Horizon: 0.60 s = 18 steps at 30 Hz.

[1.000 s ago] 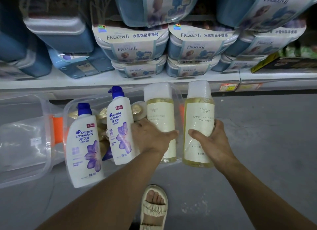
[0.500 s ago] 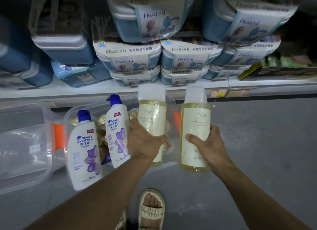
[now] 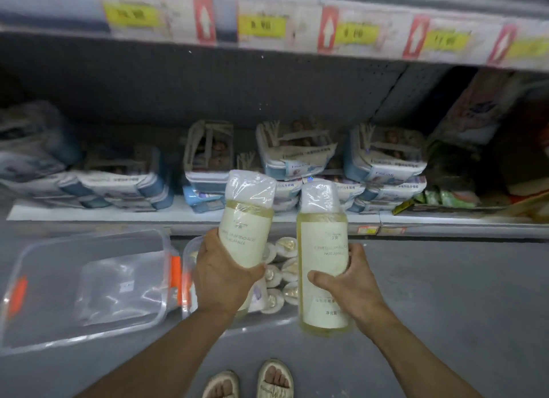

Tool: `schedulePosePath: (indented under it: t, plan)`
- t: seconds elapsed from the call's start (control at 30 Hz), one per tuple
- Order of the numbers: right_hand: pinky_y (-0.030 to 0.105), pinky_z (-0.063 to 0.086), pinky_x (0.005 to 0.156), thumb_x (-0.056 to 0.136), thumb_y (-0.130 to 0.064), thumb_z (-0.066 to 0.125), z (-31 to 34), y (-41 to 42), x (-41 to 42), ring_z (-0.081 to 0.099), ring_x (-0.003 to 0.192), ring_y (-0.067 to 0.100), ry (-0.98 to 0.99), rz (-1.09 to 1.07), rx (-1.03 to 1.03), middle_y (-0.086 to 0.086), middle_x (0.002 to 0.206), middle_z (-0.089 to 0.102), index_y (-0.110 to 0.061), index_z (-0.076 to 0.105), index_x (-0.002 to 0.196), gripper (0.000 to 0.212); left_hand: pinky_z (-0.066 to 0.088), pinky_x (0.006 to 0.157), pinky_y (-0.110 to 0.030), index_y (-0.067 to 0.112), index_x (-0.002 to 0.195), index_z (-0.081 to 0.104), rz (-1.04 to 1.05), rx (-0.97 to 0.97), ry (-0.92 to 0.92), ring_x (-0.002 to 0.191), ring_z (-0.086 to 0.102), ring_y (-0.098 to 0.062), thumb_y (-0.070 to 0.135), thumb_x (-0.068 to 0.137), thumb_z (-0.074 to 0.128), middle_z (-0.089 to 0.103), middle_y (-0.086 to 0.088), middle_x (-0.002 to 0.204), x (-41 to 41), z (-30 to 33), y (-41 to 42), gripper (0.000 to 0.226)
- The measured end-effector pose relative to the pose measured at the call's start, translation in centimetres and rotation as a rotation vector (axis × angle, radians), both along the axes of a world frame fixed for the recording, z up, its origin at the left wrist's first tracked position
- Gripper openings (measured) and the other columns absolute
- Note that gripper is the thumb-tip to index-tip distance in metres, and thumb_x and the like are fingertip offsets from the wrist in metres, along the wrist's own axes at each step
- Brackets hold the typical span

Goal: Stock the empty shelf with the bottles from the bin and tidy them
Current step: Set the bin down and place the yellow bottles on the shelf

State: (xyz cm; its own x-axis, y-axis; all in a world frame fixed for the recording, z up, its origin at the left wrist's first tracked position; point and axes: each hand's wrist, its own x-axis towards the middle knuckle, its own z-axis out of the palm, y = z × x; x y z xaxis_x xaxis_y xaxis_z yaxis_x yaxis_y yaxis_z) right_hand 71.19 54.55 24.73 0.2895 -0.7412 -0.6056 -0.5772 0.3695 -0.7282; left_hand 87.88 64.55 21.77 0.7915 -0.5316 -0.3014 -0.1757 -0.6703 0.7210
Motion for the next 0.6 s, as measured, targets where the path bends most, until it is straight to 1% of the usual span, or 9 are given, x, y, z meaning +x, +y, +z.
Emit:
schedulePosePath:
  t: [0.1, 0.17, 0.23, 0.3, 0.43, 0.5, 0.6]
  plan:
    - [0.015, 0.044, 0.058, 0.070, -0.008, 0.081, 5.3, 1.0, 2.1, 0.057, 0.083, -0.003, -0.031, 0.064, -0.036, -0.015, 0.096, 0.057, -0.023, 0.037, 0.115, 0.065, 0.041, 0.068, -0.029, 0.024, 0.107, 0.038, 0.029, -0.049, -0.004, 0.093, 0.051, -0.020, 0.022, 0.049, 0.091, 0.052, 0.000, 0.105, 2.0, 5.0, 1.7, 0.079]
    - [0.014, 0.043, 0.057, 0.069, -0.009, 0.082, 8.8, 1.7, 3.6, 0.056, 0.082, -0.004, -0.048, 0.103, -0.076, -0.018, 0.095, 0.056, -0.025, 0.036, 0.116, 0.067, 0.045, 0.070, -0.032, 0.022, 0.113, 0.039, 0.052, -0.067, -0.019, 0.095, 0.052, -0.021, 0.025, 0.050, 0.091, 0.052, -0.001, 0.107, 3.3, 8.7, 2.7, 0.082]
    - [0.015, 0.044, 0.060, 0.068, -0.011, 0.083, 12.3, 2.4, 5.0, 0.056, 0.083, -0.004, -0.056, 0.142, -0.126, -0.019, 0.095, 0.055, -0.027, 0.036, 0.118, 0.070, 0.044, 0.069, -0.033, 0.019, 0.115, 0.039, 0.077, -0.080, -0.038, 0.095, 0.052, -0.021, 0.025, 0.051, 0.090, 0.051, -0.002, 0.107, 4.5, 12.4, 3.7, 0.082]
    - [0.020, 0.047, 0.066, 0.067, -0.014, 0.083, 15.6, 3.1, 6.4, 0.057, 0.086, -0.003, -0.068, 0.184, -0.173, -0.019, 0.097, 0.056, -0.027, 0.035, 0.120, 0.073, 0.041, 0.068, -0.031, 0.020, 0.112, 0.039, 0.111, -0.113, -0.061, 0.094, 0.051, -0.020, 0.022, 0.051, 0.090, 0.050, 0.000, 0.104, 5.7, 16.1, 4.7, 0.080]
    - [0.030, 0.050, 0.080, 0.066, -0.018, 0.084, 22.0, 4.2, 9.0, 0.057, 0.093, 0.006, -0.102, 0.270, -0.252, -0.014, 0.102, 0.055, -0.029, 0.032, 0.119, 0.075, 0.038, 0.069, -0.030, 0.015, 0.117, 0.041, 0.184, -0.182, -0.125, 0.094, 0.050, -0.019, 0.018, 0.052, 0.090, 0.051, 0.000, 0.104, 7.8, 22.6, 6.8, 0.081]
    - [0.033, 0.051, 0.083, 0.065, -0.019, 0.085, 25.2, 4.6, 10.2, 0.057, 0.095, 0.006, -0.129, 0.316, -0.301, -0.014, 0.105, 0.055, -0.028, 0.033, 0.119, 0.075, 0.041, 0.070, -0.031, 0.016, 0.114, 0.041, 0.227, -0.214, -0.144, 0.093, 0.052, -0.021, 0.020, 0.052, 0.090, 0.054, -0.003, 0.105, 8.6, 25.7, 7.6, 0.079]
    - [0.039, 0.053, 0.087, 0.062, -0.022, 0.086, 29.6, 5.2, 11.6, 0.058, 0.097, 0.009, -0.173, 0.373, -0.356, -0.014, 0.107, 0.056, -0.029, 0.034, 0.119, 0.077, 0.048, 0.074, -0.036, 0.015, 0.117, 0.039, 0.286, -0.237, -0.175, 0.094, 0.056, -0.023, 0.025, 0.052, 0.090, 0.057, -0.004, 0.108, 9.4, 29.9, 8.5, 0.083]
